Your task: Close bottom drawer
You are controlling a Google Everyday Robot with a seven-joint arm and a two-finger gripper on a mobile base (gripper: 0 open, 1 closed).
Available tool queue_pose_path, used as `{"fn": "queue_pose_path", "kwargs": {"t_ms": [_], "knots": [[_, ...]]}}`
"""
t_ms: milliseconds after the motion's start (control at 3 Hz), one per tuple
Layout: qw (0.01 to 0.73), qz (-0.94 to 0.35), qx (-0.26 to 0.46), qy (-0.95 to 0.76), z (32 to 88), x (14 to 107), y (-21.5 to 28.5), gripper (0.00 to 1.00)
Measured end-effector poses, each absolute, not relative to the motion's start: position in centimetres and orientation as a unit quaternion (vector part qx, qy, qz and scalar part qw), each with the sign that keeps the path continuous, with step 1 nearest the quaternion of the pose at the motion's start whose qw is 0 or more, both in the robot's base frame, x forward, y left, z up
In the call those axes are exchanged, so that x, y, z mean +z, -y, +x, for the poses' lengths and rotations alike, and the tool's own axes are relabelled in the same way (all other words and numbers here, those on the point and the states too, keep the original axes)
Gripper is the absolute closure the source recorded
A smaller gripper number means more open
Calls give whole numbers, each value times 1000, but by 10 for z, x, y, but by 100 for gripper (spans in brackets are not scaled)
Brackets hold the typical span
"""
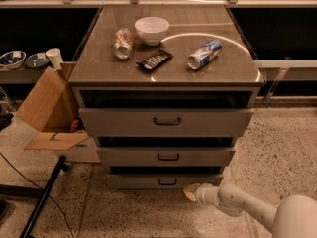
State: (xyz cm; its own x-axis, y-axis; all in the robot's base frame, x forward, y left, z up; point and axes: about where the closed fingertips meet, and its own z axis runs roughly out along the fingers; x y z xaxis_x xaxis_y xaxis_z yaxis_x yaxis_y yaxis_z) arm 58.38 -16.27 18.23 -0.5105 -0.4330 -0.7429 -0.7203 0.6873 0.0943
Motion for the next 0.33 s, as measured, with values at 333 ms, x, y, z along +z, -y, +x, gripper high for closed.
{"fn": "queue_pose_path", "kwargs": {"t_ms": [333], "knots": [[359,-341,200,-846,584,182,163,100]]}}
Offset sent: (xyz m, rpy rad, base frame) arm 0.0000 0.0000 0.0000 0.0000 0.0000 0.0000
